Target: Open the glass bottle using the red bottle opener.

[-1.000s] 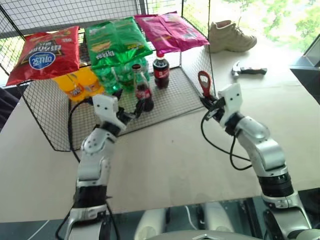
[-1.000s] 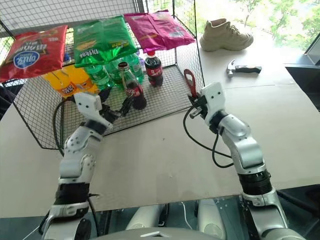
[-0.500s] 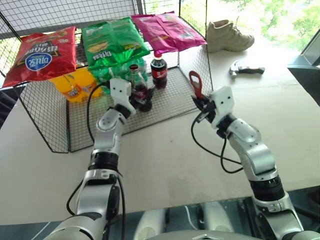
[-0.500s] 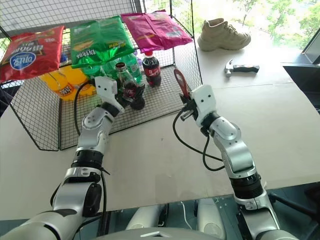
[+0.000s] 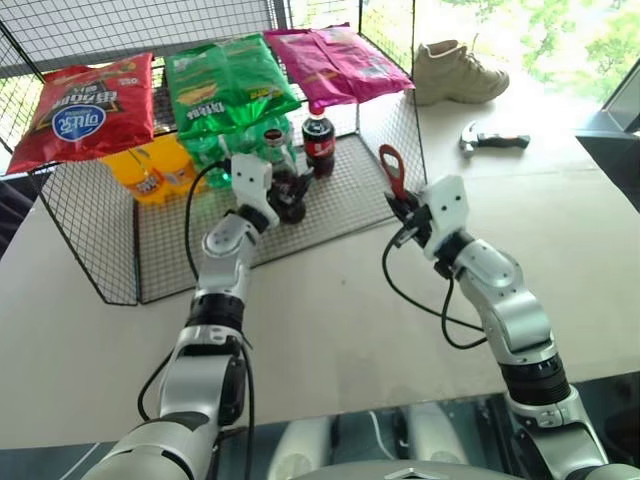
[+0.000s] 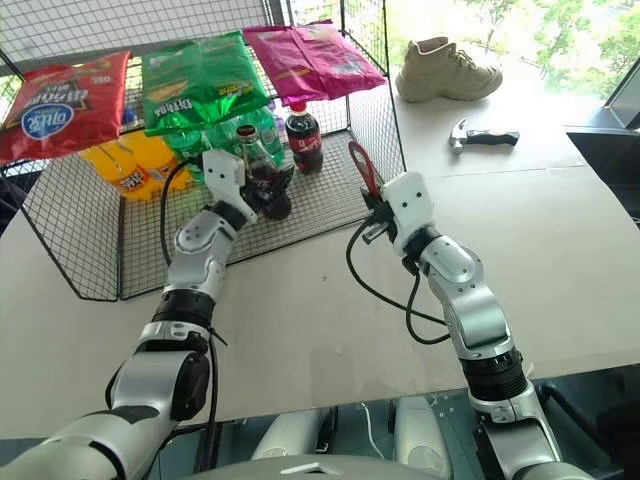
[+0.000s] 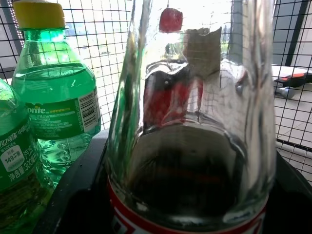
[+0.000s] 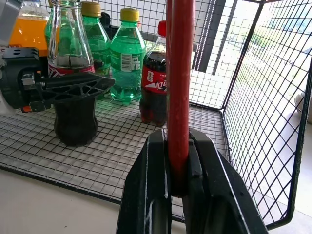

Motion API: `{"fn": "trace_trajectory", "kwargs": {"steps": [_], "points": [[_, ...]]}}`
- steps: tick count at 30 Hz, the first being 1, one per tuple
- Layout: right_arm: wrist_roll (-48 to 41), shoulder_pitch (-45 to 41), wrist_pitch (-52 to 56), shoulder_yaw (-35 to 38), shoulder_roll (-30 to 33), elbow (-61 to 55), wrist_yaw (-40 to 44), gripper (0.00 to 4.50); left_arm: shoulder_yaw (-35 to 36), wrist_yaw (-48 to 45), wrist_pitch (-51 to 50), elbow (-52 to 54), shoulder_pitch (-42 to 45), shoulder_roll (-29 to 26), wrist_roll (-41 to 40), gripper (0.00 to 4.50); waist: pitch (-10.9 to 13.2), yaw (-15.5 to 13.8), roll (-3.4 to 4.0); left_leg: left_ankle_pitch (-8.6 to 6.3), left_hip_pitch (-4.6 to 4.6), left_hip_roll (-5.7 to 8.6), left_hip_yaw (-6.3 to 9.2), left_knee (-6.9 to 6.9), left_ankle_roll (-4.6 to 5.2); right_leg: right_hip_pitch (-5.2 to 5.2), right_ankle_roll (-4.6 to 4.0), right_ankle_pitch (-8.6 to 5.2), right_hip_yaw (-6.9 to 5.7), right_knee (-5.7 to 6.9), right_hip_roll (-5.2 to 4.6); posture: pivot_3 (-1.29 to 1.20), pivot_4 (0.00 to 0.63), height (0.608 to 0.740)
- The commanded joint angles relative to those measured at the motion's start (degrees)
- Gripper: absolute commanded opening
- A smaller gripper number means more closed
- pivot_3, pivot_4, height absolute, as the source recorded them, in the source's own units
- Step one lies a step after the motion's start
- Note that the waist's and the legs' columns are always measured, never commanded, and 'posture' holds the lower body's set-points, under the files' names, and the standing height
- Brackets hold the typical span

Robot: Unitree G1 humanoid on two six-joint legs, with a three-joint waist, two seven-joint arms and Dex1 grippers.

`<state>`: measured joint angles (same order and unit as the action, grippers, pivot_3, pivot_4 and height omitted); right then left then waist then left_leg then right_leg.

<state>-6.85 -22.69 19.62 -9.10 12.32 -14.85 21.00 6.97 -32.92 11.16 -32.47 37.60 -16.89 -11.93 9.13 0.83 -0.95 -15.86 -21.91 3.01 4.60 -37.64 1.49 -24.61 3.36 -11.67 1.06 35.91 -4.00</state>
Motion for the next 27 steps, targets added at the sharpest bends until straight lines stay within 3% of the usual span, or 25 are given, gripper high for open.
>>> {"fn": "trace_trajectory", "kwargs": {"steps": [1, 5, 10, 25, 27], "points": [[0.2, -1.4, -2.3, 2.0, 1.0, -0.2, 0.4, 0.00, -2.0, -3.2, -4.2, 11.2, -3.3, -0.2, -2.4, 2.69, 0.0, 0.0, 0.00, 0.00, -0.01, 0.00, 0.01, 0.00, 0.00, 0.00, 0.00, 0.00, -0.01, 0.00, 0.00, 0.00, 0.150, 0.740], [0.3, -3.0, -3.6, 3.3, 2.1, 2.3, 0.5, 0.00, -5.4, -7.6, -13.9, 26.3, -9.5, -0.7, -7.1, 2.69, 0.0, -0.1, 0.00, 0.00, -0.03, -0.01, 0.01, -0.03, 0.00, 0.00, 0.00, 0.00, 0.01, 0.02, -0.01, 0.00, 0.150, 0.740], [0.3, -3.6, -4.5, 3.5, 2.0, 3.3, 0.5, 0.00, -10.0, -11.3, -20.8, 37.0, -14.8, -2.2, -8.8, 2.69, 0.0, 0.1, 0.00, 0.00, -0.02, -0.06, 0.00, -0.08, 0.00, 0.00, 0.00, 0.00, 0.02, 0.08, 0.03, 0.00, 0.150, 0.740], [0.7, -3.4, -4.5, 3.0, 1.1, 3.4, 0.7, 0.00, -11.1, -8.1, -16.6, 38.3, -20.1, -0.6, -5.4, 2.69, 0.0, -0.1, 0.02, 0.00, 0.04, -0.08, -0.06, -0.21, 0.00, 0.03, -0.01, 0.01, 0.07, 0.19, 0.05, 0.00, 0.150, 0.740], [0.8, -3.5, -4.6, 3.0, 1.0, 3.8, 0.8, 0.00, -10.7, -8.0, -16.1, 38.7, -20.0, -0.5, -5.8, 3.69, 0.0, -0.1, 0.02, 0.00, 0.03, -0.08, -0.06, -0.27, 0.00, 0.03, -0.01, 0.01, 0.06, 0.23, 0.05, 0.00, 0.150, 0.740]]}}
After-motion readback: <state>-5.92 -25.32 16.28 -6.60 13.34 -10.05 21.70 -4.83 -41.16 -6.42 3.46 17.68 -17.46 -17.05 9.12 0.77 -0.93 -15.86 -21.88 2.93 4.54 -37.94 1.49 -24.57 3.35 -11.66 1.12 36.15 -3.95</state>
